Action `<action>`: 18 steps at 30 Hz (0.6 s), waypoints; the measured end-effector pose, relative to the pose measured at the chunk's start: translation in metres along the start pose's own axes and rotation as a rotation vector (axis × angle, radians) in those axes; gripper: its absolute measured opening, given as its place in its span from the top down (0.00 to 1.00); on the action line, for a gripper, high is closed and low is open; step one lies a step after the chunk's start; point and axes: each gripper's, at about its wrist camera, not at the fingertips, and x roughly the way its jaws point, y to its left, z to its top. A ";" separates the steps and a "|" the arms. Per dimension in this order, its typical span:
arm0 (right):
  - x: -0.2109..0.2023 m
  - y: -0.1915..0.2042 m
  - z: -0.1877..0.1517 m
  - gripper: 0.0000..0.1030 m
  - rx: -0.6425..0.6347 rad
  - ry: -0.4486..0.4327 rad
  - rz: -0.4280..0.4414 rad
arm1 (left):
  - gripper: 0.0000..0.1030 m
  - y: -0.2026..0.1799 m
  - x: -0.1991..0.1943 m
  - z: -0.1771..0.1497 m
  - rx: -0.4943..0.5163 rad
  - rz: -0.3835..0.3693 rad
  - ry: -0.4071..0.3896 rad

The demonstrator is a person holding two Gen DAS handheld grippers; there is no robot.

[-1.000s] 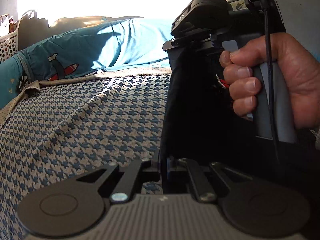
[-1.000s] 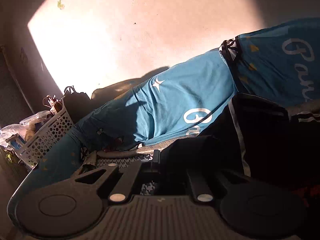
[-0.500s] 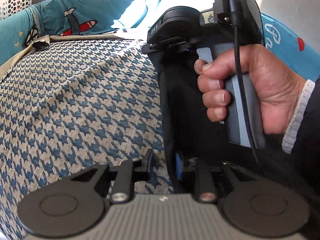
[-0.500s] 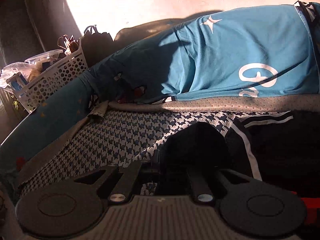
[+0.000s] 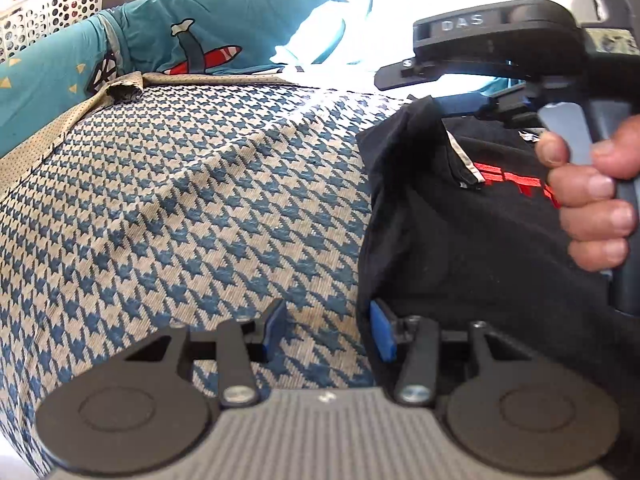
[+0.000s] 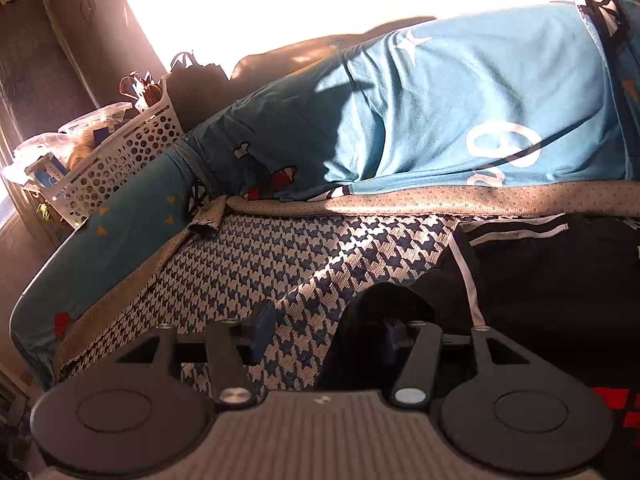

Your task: Fold clothes

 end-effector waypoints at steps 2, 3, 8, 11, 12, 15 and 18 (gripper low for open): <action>-0.016 -0.003 0.001 0.49 0.004 -0.014 -0.006 | 0.57 0.004 0.000 0.001 -0.019 0.014 -0.005; -0.024 -0.005 0.002 0.49 0.005 -0.021 -0.009 | 0.56 0.007 0.000 0.002 -0.029 0.021 -0.007; -0.064 -0.020 -0.017 0.49 0.015 -0.033 -0.073 | 0.48 0.018 -0.001 0.005 -0.078 0.057 -0.019; -0.090 -0.029 -0.042 0.49 0.027 -0.032 -0.116 | 0.48 0.025 -0.001 0.007 -0.107 0.079 -0.027; -0.097 -0.031 -0.052 0.49 0.033 -0.024 -0.134 | 0.47 0.027 -0.001 0.007 -0.117 0.086 -0.029; -0.118 -0.036 -0.081 0.49 0.046 0.003 -0.188 | 0.47 0.037 -0.005 0.009 -0.167 0.094 -0.043; -0.142 -0.035 -0.105 0.49 0.081 0.003 -0.209 | 0.47 0.039 -0.018 0.009 -0.144 0.055 -0.083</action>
